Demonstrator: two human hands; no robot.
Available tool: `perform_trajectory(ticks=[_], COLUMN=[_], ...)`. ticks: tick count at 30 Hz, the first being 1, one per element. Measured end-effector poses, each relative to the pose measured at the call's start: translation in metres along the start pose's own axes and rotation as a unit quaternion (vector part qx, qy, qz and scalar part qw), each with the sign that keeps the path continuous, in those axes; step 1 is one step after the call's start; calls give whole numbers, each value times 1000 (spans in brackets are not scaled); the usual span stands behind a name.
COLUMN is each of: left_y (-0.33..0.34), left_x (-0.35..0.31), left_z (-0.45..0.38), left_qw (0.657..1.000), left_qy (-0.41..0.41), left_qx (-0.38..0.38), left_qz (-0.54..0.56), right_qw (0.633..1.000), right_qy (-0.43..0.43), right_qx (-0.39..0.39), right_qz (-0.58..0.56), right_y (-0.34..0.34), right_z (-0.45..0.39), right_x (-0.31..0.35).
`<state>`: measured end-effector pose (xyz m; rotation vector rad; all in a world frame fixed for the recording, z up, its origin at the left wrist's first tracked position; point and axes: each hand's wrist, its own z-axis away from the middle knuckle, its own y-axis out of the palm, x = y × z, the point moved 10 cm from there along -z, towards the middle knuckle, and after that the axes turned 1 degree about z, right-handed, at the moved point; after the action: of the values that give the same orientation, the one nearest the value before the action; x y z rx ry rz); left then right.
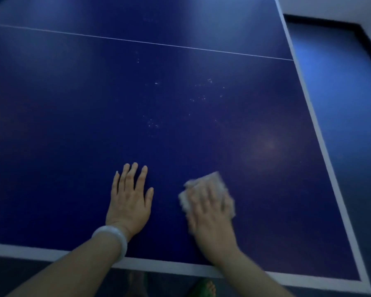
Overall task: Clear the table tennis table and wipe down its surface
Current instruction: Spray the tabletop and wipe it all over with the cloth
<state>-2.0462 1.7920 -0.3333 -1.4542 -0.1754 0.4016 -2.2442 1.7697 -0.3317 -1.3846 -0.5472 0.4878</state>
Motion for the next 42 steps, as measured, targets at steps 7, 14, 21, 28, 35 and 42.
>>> perform_trajectory(ticks=[7, 14, 21, 28, 35, 42], left_y=[-6, -6, -8, 23, 21, 19], left_x=[-2, -13, -135, -158, -161, -162], left_z=[1, 0, -5, 1, 1, -1], left_qw=[1000, 999, 998, 999, 999, 999], left_qy=[4, -5, 64, -38, -41, -43], left_qx=[-23, 10, -15, -6, -9, -18], left_qz=[19, -50, 4, -8, -4, -10], right_qw=[985, 970, 980, 995, 918, 975], right_qy=[166, 244, 194, 93, 393, 222], right_qx=[27, -4, -20, -8, -26, -15], right_qz=[34, -18, -30, 23, -42, 4], right_y=[4, -2, -5, 5, -8, -2], right_z=[61, 56, 63, 136, 179, 189], right_x=[-133, -117, -101, -141, -231, -217])
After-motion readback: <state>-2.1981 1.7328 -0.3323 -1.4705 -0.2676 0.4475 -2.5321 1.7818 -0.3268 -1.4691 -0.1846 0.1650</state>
